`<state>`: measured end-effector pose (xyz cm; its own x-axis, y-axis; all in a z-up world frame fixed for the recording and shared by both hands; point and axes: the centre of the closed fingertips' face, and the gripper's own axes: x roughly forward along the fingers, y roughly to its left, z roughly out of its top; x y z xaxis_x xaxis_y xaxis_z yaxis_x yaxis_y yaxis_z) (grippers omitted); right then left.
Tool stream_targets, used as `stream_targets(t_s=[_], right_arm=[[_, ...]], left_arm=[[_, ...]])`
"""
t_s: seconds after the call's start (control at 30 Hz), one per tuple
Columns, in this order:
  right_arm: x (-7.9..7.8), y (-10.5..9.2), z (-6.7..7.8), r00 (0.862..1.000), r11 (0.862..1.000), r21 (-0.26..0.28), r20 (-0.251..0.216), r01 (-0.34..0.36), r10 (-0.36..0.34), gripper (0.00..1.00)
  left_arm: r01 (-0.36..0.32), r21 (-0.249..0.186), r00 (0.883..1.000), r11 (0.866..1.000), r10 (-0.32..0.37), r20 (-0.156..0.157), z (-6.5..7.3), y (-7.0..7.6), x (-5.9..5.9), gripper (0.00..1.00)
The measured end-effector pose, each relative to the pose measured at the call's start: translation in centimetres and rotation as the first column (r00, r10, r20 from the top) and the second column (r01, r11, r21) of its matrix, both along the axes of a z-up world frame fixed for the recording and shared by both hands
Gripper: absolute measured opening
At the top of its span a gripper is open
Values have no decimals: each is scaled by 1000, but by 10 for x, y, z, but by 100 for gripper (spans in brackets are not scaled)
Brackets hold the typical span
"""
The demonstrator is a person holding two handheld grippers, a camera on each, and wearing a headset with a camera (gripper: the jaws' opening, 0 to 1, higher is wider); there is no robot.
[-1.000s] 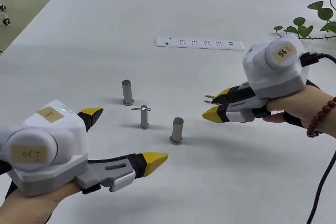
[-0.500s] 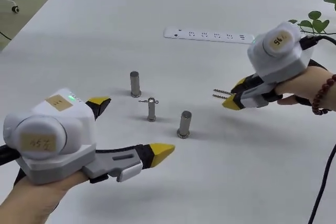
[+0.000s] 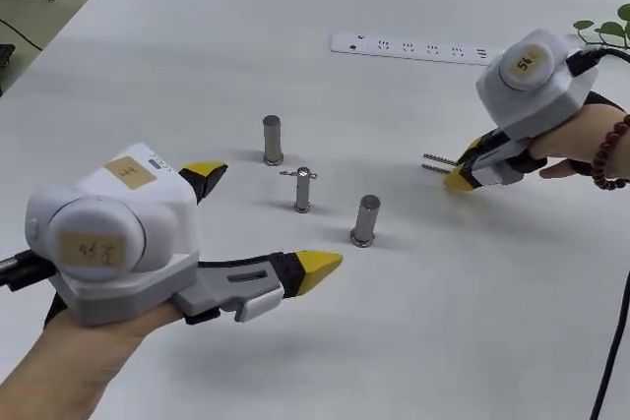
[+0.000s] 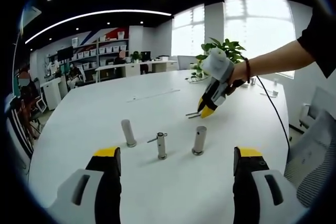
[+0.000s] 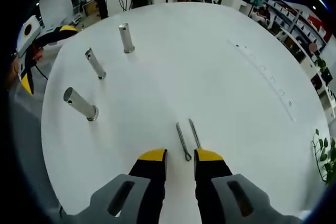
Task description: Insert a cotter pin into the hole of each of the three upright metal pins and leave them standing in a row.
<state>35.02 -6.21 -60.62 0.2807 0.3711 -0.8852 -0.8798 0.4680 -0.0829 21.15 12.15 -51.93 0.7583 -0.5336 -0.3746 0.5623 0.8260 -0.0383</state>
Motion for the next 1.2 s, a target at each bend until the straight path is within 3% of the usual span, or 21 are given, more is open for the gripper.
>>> stream_targets(t_s=[0.47, 0.7, 0.83, 1.07, 1.2], right_arm=[[1, -5, -5, 999, 1000, -6, -52, 12, -13, 5], [0, -6, -4, 998, 997, -64, -42, -53, 51, 0], [-2, -7, -4, 991, 984, -117, -12, -131, 131, 0], [-9, -2, -3, 984, 976, -128, 0, -179, 180, 0], [-9, -1, -2, 986, 980, -114, 11, -164, 166, 0]], left_arm=[[-2, 6, 1000, 1000, 2, -7, -2, 2, 0, 85], [-2, 11, 1000, 1000, 2, -7, -2, 3, 1, 85], [-4, 8, 1000, 1000, 4, -7, -1, 4, 2, 84], [1, 11, 1000, 1000, -1, -13, -4, 3, 2, 84], [2, 9, 1000, 1000, -2, -18, -5, 4, 2, 82]])
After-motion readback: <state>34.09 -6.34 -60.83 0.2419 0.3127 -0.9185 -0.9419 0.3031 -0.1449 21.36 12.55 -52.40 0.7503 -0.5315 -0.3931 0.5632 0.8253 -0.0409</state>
